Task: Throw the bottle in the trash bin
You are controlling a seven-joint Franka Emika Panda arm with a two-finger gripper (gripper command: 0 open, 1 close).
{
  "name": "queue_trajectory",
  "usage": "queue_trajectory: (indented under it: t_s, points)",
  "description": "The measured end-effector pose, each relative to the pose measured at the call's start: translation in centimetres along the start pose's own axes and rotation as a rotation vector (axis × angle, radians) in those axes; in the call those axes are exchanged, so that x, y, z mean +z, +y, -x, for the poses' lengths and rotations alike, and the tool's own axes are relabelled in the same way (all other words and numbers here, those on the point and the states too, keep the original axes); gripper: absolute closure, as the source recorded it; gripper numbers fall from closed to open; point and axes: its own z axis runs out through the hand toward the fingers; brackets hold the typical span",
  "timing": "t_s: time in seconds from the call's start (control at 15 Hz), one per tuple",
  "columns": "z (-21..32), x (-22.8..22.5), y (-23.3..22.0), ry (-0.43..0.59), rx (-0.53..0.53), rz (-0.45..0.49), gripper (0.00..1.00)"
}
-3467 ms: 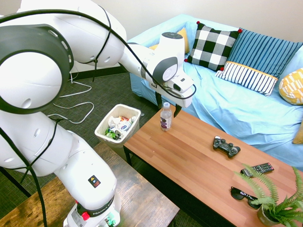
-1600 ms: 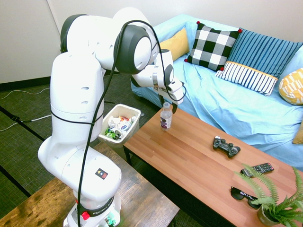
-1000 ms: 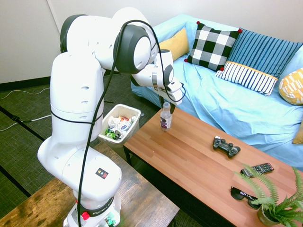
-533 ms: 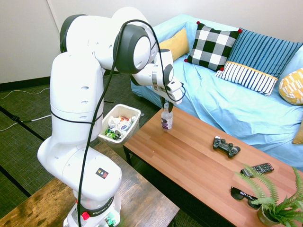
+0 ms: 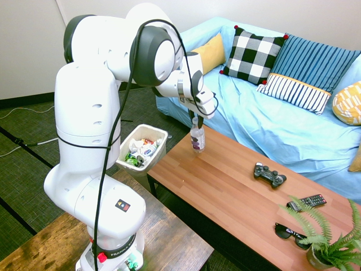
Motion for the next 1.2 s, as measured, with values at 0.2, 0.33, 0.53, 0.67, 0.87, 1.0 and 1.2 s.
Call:
queue_trajectory:
  t_s: [0.2, 0.33, 0.53, 0.67, 0.87, 1.0, 1.2]
  points:
    - [7.9, -5.3, -4.9, 0.063, -0.083, -0.031, 1.00]
    - [14.5, -5.3, -8.0, 0.087, -0.143, -0.034, 1.00]
    - [23.2, -0.6, -11.1, 0.078, -0.227, -0.020, 1.00]
    - [27.3, 2.3, -12.2, 0.063, -0.270, -0.010, 1.00]
    - [30.3, 6.2, -12.6, 0.065, -0.320, 0.017, 0.00]
    - [30.9, 7.2, -12.9, 0.080, -0.332, 0.020, 0.00]
    - [31.0, 6.8, -13.5, 0.092, -0.338, 0.009, 0.00]
